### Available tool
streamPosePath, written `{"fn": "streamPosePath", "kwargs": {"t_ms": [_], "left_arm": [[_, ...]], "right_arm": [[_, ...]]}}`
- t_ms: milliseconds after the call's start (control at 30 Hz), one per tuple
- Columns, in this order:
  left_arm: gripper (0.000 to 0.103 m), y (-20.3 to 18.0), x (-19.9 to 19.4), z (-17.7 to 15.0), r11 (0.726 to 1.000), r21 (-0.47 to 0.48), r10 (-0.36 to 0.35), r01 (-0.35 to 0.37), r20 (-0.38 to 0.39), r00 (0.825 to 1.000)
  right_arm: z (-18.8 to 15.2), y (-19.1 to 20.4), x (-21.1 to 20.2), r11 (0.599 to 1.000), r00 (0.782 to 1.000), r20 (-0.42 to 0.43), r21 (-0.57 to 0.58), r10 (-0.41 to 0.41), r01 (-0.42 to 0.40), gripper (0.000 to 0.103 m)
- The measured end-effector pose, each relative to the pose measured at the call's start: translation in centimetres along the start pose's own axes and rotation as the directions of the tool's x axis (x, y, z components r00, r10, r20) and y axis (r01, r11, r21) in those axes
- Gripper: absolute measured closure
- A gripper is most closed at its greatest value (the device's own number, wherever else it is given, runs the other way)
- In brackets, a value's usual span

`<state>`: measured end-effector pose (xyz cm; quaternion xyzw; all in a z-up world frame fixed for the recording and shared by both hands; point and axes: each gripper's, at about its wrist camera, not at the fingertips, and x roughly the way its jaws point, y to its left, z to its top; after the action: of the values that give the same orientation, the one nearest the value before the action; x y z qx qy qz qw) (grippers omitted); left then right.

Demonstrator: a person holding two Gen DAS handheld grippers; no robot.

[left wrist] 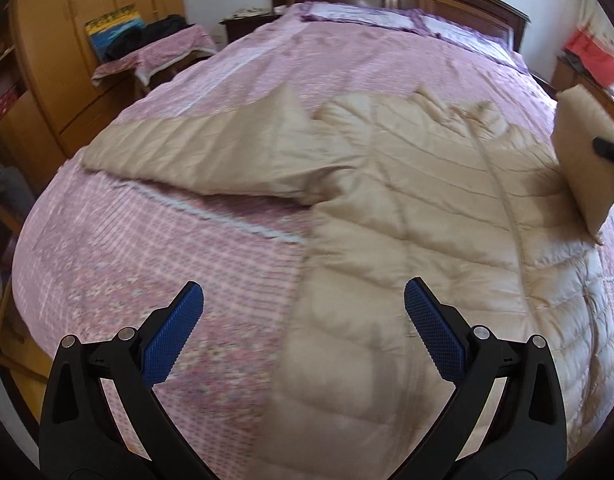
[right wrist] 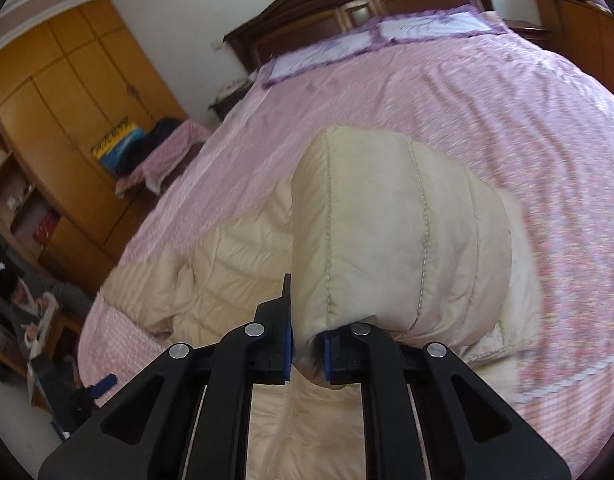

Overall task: Fold large clothes
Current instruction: 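Lift the sleeve with the right tool and fold it across the jacket front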

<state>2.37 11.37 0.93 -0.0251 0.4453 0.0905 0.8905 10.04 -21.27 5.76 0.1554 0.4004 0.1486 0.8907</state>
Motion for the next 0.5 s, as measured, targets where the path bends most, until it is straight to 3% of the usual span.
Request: {"fn": "streamPosePath", "kwargs": {"t_ms": [133,400,500], "left_arm": [[0.003,1.6,0.2,-0.4,0.999,-0.027,0.022,-0.022,0.002,1.0],[0.003,3.2,0.6,-1.1,0.998,-0.051,0.025,-0.025,-0.006,1.0],[0.003,3.6,0.9,-1.3,0.998,-0.061,0.026,-0.026,-0.014,1.0]], "right_arm": [[-1.2,2.1,4.5,0.998,0.998,-0.043,-0.051,-0.041,0.038,0.091],[-3.7,2.5,11.5,0.997,0.988,-0.133,-0.024,-0.072,0.07,0.091],[-4.2,2.6,12.7,0.997,0.985,-0.154,-0.011,-0.075,0.074,0.084]]}}
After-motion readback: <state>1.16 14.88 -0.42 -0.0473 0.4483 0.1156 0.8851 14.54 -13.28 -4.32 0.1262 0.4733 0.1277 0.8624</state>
